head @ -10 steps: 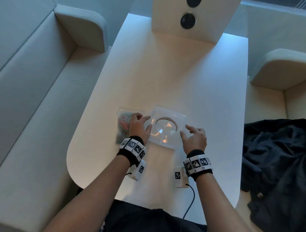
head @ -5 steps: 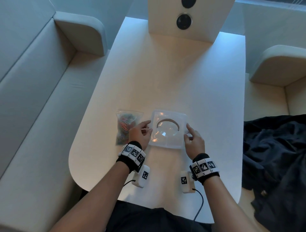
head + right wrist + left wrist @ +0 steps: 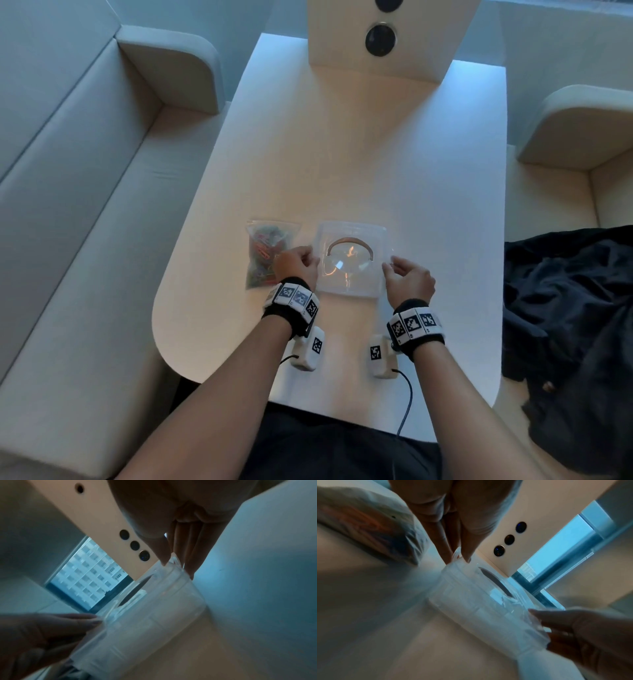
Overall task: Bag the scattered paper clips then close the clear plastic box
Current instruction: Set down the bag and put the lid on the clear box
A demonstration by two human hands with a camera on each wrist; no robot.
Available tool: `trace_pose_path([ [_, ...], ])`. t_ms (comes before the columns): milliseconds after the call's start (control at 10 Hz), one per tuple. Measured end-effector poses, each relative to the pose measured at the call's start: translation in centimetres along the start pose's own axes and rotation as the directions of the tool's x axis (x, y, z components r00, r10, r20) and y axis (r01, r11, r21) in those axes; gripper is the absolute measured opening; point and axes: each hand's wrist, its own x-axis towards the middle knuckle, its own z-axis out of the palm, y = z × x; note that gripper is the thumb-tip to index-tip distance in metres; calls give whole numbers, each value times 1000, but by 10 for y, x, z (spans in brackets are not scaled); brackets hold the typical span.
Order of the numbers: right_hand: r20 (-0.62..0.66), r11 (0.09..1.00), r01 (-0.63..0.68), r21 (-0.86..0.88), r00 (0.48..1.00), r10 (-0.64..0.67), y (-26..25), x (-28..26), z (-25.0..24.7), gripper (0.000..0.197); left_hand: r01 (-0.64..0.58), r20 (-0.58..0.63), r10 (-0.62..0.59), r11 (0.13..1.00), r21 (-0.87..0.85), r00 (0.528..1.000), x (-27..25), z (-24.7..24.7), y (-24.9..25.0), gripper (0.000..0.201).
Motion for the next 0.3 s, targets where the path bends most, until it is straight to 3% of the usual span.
trace_pose_path([
  [100, -10, 993, 83, -88, 996, -84, -12, -6, -1, 23, -48, 13, 47, 990, 131, 999, -5, 3, -1, 15],
  [300, 239, 965, 37, -259, 971, 27, -40, 19, -31, 23, -97, 131, 80, 988, 123, 988, -22, -33, -5, 38],
])
